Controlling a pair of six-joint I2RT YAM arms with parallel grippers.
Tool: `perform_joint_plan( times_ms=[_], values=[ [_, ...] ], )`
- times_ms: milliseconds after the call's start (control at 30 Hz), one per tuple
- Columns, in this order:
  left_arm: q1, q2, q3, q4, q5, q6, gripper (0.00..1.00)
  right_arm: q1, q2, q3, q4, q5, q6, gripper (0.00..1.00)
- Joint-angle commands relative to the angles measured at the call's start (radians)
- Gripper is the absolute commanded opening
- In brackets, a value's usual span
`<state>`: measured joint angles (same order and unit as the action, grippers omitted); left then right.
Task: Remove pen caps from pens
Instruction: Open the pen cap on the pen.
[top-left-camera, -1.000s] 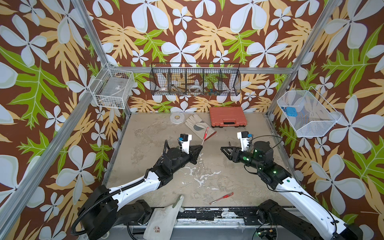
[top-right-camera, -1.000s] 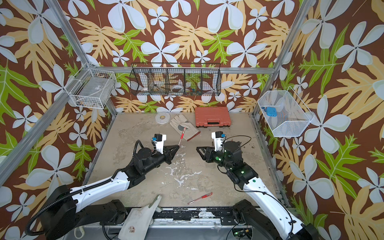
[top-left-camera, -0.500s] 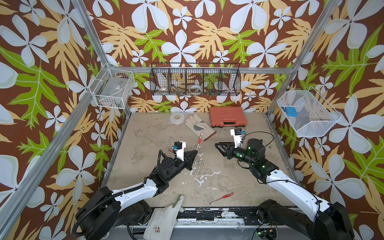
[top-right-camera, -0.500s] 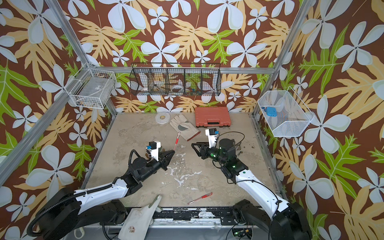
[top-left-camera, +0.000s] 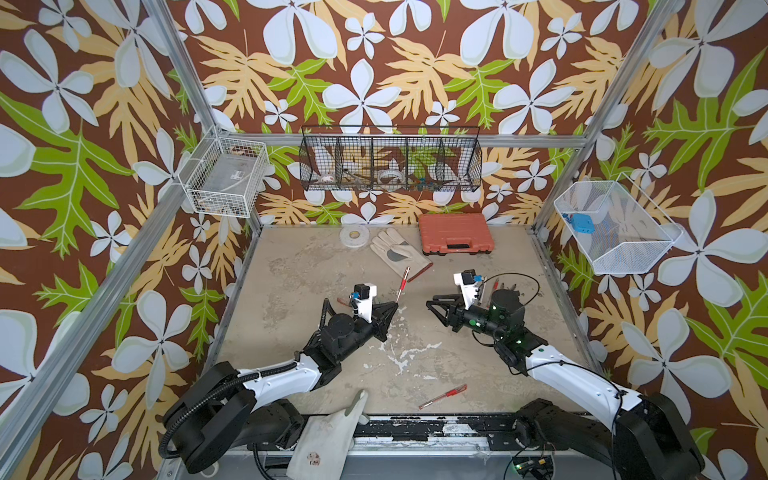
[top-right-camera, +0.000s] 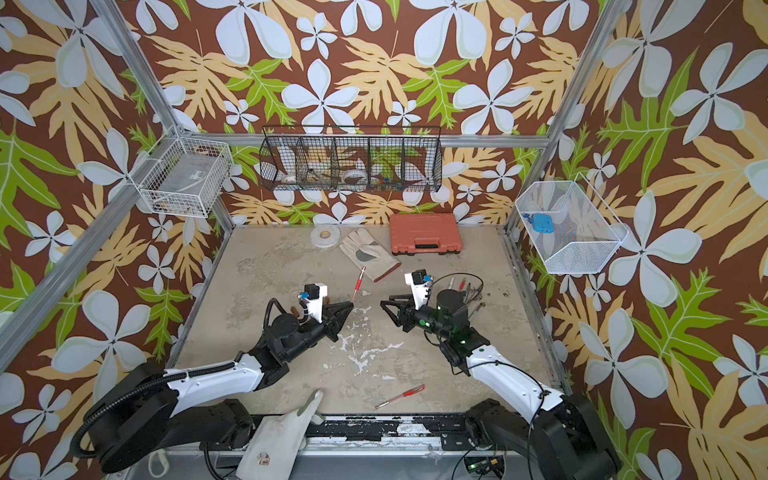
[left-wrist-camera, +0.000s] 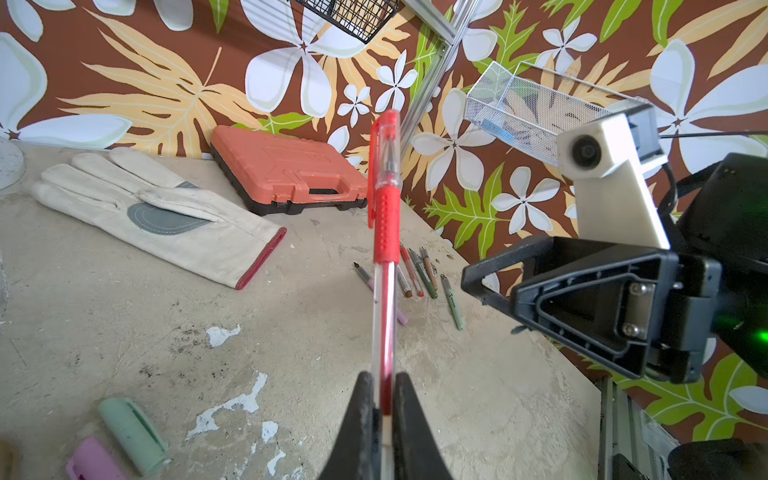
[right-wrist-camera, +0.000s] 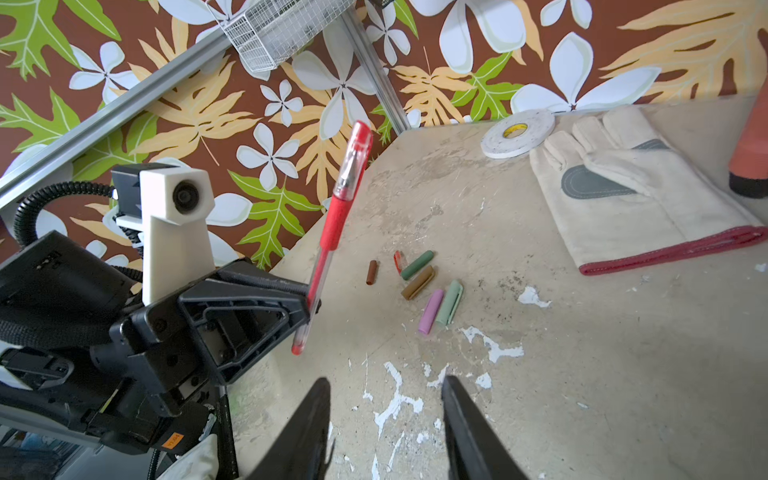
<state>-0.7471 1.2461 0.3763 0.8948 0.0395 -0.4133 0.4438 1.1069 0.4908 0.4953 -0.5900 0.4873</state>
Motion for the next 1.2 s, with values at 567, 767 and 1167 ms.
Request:
perform_joint_plan(
  times_ms=[567,767,1167],
  values=[
    [0.003,0.062,-0.017,0.185,0.242,-0.025,0.0,0.059,0.057,-0.023,0.185,-0.102,0.016,0.37],
    [0.0,0.107,-0.012,0.264,0.343,-0.061,0.0,0.092,0.066,-0.021,0.187,-0.082,0.004,0.37],
    [-0.001,0.149,-0.011,0.317,0.377,-0.097,0.0,0.091,0.059,-0.039,0.238,-0.08,0.043,0.33]
  ],
)
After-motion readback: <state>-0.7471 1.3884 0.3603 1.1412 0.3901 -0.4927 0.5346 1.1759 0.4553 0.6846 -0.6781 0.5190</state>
